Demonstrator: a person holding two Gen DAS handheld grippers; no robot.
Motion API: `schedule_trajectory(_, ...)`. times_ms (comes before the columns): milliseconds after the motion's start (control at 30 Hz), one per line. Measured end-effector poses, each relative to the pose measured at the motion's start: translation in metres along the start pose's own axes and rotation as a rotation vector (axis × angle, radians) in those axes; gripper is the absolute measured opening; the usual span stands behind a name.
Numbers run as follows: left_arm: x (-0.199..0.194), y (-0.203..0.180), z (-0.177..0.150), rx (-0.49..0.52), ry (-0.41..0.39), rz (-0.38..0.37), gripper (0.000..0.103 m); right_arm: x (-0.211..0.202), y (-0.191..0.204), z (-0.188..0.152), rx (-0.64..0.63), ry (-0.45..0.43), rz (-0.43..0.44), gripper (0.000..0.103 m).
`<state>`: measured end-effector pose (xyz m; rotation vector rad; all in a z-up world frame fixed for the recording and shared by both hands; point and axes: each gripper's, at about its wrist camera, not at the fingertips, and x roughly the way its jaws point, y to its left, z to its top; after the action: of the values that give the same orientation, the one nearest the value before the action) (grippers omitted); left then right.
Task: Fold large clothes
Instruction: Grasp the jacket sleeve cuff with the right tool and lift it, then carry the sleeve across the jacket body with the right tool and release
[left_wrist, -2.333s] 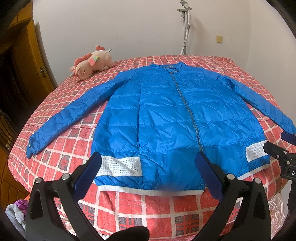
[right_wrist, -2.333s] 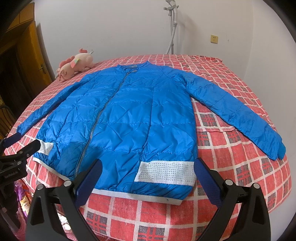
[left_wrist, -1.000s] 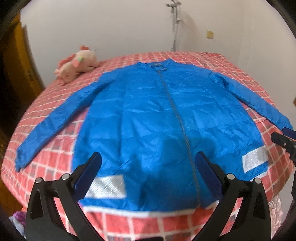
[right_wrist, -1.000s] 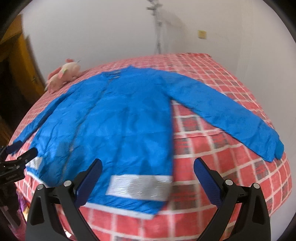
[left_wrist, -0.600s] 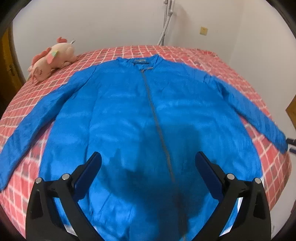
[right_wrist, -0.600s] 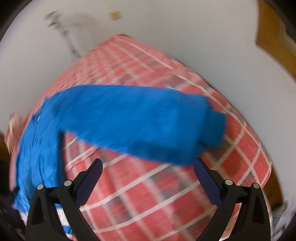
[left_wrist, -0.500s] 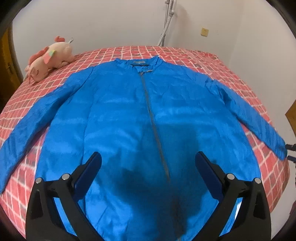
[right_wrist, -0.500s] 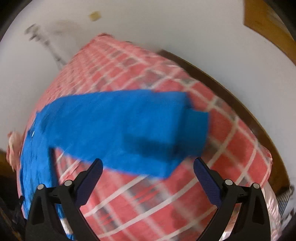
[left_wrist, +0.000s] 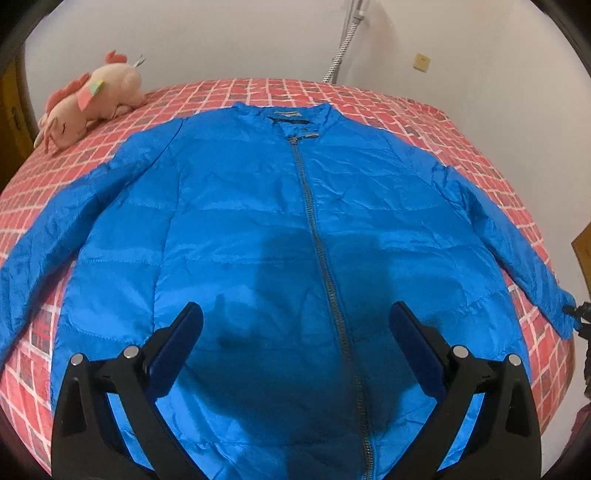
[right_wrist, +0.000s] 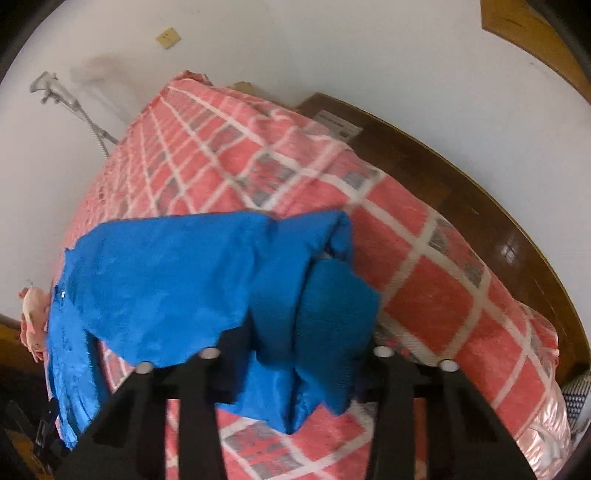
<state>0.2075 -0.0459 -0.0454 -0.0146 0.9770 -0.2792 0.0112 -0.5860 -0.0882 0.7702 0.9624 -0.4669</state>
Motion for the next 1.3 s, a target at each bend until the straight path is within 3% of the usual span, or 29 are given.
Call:
schedule_trajectory(167,-0.003,0.009,0.001,-0.039,-0.002,-0.031,0.099,-0.027,0.043,0.01,-0.067,-0.079,0.059,0.027)
schedule_trajectory(367,-0.009,0.018,0.003,-0.068,-0.022,-0.036,0.099,-0.038,0.14,0.018,-0.224,-0.119,0.114,0.027)
schedule_trajectory(567,-0.014,0.03,0.009,-0.088,-0.05,-0.003,0.099,-0.004,0.245,0.025,-0.359,-0.11,0.105,0.026)
schedule_trajectory(867,-0.014,0.046,0.021,-0.11,-0.051,0.04,0.099,0.059,0.369,-0.008,-0.565,-0.058,0.14,0.026)
schedule_trajectory(967,-0.015,0.048,0.026,-0.096,-0.053,0.068,0.099,0.075,0.398,-0.022,-0.622,-0.047,0.156,0.026)
schedule_trajectory(1100,-0.012,0.047,0.036,-0.077,-0.021,0.073,0.099,0.094,0.42,-0.036,-0.68,0.065,0.294,0.034)
schedule_trajectory(1167,-0.01,0.046,0.04,-0.071,-0.011,0.065,0.099,0.093,0.42,-0.04,-0.721,0.101,0.398,0.042)
schedule_trajectory(1300,-0.004,0.033,0.052,-0.037,0.013,0.06,0.099,0.075,0.398,-0.032,-0.694,0.088,0.501,0.042)
